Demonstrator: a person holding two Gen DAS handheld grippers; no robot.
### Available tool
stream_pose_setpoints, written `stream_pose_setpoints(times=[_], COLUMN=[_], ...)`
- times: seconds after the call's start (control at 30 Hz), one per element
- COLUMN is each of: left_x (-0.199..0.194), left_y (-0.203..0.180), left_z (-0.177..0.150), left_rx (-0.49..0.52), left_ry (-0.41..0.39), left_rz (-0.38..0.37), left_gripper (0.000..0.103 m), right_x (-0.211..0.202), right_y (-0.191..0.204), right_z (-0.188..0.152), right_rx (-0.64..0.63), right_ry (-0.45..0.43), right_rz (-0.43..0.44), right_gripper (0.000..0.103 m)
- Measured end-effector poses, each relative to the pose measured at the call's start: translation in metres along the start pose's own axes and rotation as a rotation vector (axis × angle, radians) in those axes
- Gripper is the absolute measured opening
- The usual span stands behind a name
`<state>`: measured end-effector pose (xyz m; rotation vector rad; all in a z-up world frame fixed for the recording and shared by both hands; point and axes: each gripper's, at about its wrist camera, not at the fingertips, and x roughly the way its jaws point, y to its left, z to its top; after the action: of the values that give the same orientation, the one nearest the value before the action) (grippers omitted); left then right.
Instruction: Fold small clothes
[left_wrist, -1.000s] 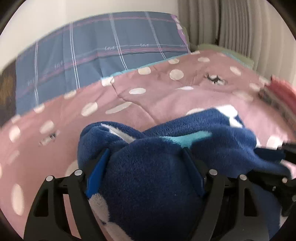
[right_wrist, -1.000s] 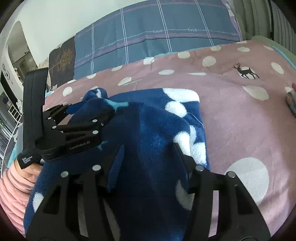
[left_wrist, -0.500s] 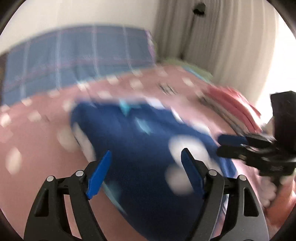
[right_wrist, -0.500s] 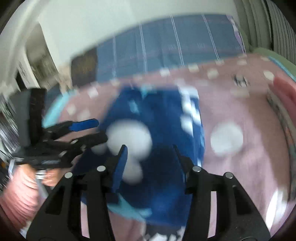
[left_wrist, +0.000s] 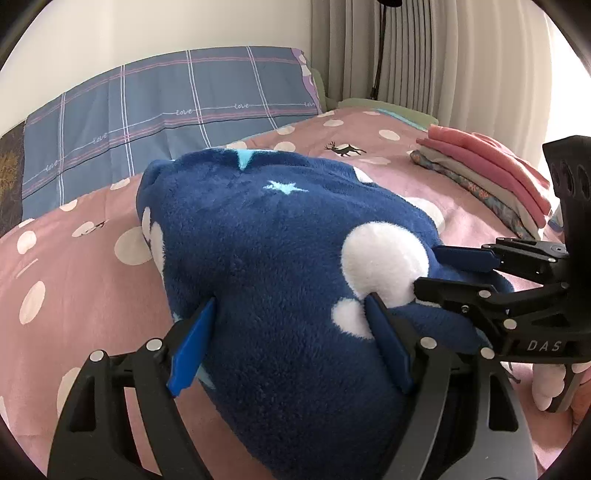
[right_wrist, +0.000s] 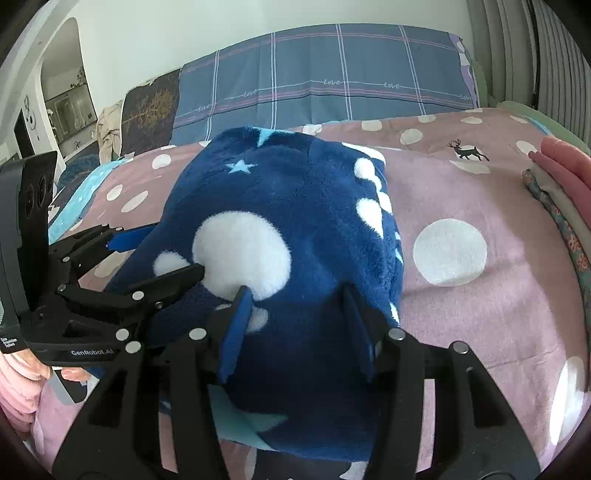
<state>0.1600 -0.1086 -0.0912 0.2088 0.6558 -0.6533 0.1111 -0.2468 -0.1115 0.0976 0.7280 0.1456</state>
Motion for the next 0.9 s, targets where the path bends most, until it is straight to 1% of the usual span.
stream_pose_setpoints(times=[0.13, 0.27, 0.33, 0.37, 0.4, 0.43, 0.47, 0.5, 0.53, 0.57, 0.63, 0.67, 0.73, 0.77, 0.8, 0.83, 0.87, 0.9], left_x=[-0.006, -0.025, -0.043, -0.061, -0.069, -0.075, -0.071, -0.062, -0.045, -0.035, -0.023, -0.023, -0.026, -0.028, -0.03, -0.029, -0.029, -0.029], left_y=[-0.001, 0.001, 0.002, 0.001, -0.001, -0.003, -0.008, -0.011, -0.011, -0.007, 0.006, 0.01, 0.007, 0.005, 0.005, 0.006, 0.007, 0.007], left_z=[0.001, 0.003, 0.003, 0.001, -0.001, -0.004, -0.012, -0.019, -0.03, -0.035, -0.035, -0.033, -0.034, -0.036, -0.036, -0.036, -0.036, -0.037], left_rx=[-0.003, -0.025, -0.028, -0.014, 0.002, 0.028, 0.078, 0.102, 0.107, 0.069, -0.068, -0.111, -0.084, -0.072, -0.076, -0.084, -0.096, -0.104], left_ry=[-0.002, -0.009, -0.034, -0.073, -0.089, -0.096, -0.064, -0.028, 0.015, 0.039, 0.075, 0.079, 0.057, 0.047, 0.045, 0.044, 0.043, 0.042], left_rz=[0.012, 0.03, 0.019, -0.008, -0.014, -0.008, 0.023, 0.041, 0.038, 0.0, -0.087, -0.106, -0.091, -0.079, -0.078, -0.082, -0.089, -0.095], left_gripper=[0.081, 0.08, 0.08, 0.08, 0.081, 0.081, 0.081, 0.085, 0.087, 0.089, 0.091, 0.091, 0.091, 0.091, 0.091, 0.091, 0.091, 0.091], right_x=[-0.013, -0.043, -0.059, -0.066, -0.066, -0.059, -0.041, -0.022, -0.014, -0.017, -0.037, -0.044, -0.063, -0.073, -0.078, -0.081, -0.081, -0.082], right_y=[0.003, 0.01, 0.011, 0.01, 0.008, 0.006, 0.001, -0.004, -0.008, -0.008, -0.013, -0.016, -0.028, -0.038, -0.046, -0.055, -0.055, -0.066], right_z=[0.003, 0.0, -0.004, -0.009, -0.012, -0.017, -0.025, -0.033, -0.039, -0.038, -0.034, -0.034, -0.04, -0.047, -0.052, -0.059, -0.059, -0.068], right_rx=[-0.005, -0.016, -0.012, -0.004, 0.004, 0.013, 0.03, 0.042, 0.038, 0.04, 0.093, 0.117, 0.18, 0.24, 0.297, 0.364, 0.364, 0.455], right_ry=[-0.003, -0.044, -0.069, -0.077, -0.067, -0.036, 0.031, 0.083, 0.065, 0.057, 0.043, 0.036, 0.019, 0.014, 0.018, 0.028, 0.028, 0.049], right_rz=[-0.005, -0.049, -0.025, -0.009, -0.008, -0.017, -0.027, -0.014, -0.021, -0.018, 0.005, 0.014, 0.025, 0.042, 0.072, 0.112, 0.112, 0.169], right_gripper=[0.052, 0.052, 0.052, 0.053, 0.055, 0.058, 0.058, 0.059, 0.059, 0.059, 0.059, 0.059, 0.06, 0.062, 0.066, 0.066, 0.066, 0.067])
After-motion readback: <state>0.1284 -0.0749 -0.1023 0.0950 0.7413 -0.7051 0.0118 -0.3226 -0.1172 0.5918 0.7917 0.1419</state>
